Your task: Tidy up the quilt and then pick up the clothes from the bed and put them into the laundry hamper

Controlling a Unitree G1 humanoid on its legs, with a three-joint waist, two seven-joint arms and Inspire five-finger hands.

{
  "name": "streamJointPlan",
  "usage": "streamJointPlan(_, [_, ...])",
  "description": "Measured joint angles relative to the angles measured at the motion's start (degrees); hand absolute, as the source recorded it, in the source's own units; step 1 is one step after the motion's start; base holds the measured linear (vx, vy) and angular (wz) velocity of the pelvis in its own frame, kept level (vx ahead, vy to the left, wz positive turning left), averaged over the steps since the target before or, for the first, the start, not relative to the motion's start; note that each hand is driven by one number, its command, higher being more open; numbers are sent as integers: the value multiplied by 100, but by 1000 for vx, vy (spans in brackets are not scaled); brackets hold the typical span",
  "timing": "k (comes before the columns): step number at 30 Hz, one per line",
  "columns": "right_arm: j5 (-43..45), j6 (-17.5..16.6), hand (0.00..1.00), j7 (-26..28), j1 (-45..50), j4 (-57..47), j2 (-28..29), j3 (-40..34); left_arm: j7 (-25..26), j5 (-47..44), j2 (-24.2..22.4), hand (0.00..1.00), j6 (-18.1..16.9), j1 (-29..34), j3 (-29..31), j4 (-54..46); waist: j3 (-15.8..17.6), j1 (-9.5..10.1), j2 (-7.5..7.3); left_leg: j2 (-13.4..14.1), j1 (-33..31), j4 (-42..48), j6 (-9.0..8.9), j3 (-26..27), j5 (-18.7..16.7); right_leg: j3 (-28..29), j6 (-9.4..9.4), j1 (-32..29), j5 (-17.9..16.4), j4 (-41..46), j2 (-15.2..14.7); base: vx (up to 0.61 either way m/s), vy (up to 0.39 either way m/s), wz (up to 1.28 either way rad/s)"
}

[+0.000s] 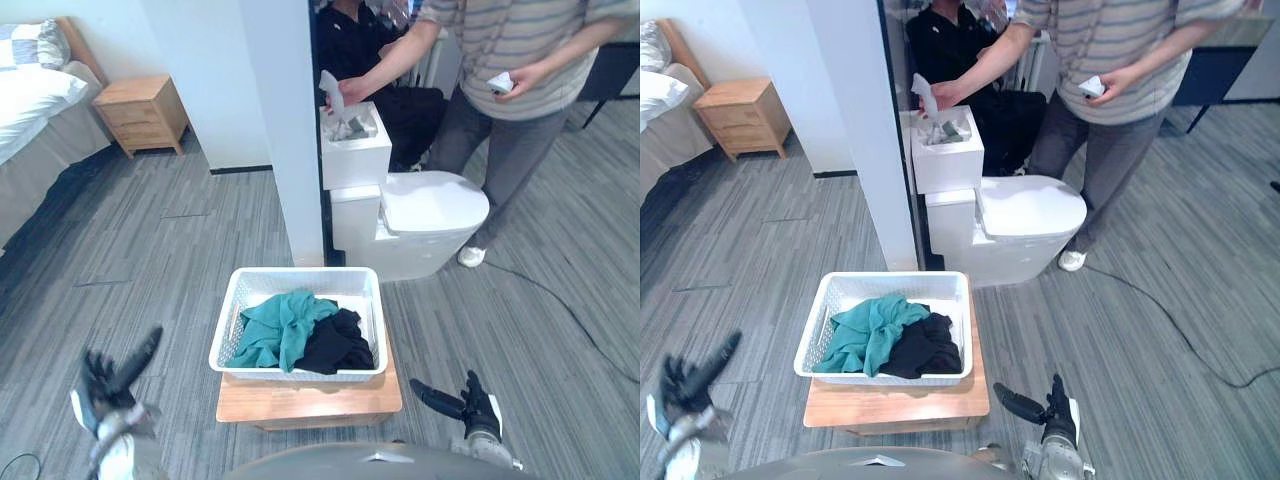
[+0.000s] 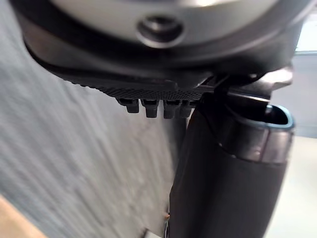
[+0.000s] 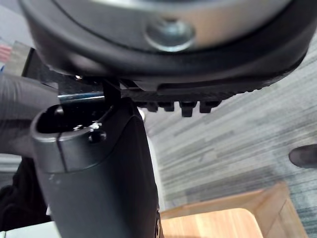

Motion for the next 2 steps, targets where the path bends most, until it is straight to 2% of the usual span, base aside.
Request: streamJointPlan(2, [12, 23, 100, 3, 11, 91, 189, 9, -115, -369, -339, 100, 220, 212, -41, 495, -5, 79, -117, -8, 32, -1, -14, 12, 0, -13, 5, -10, -117, 78, -14, -6, -11, -2])
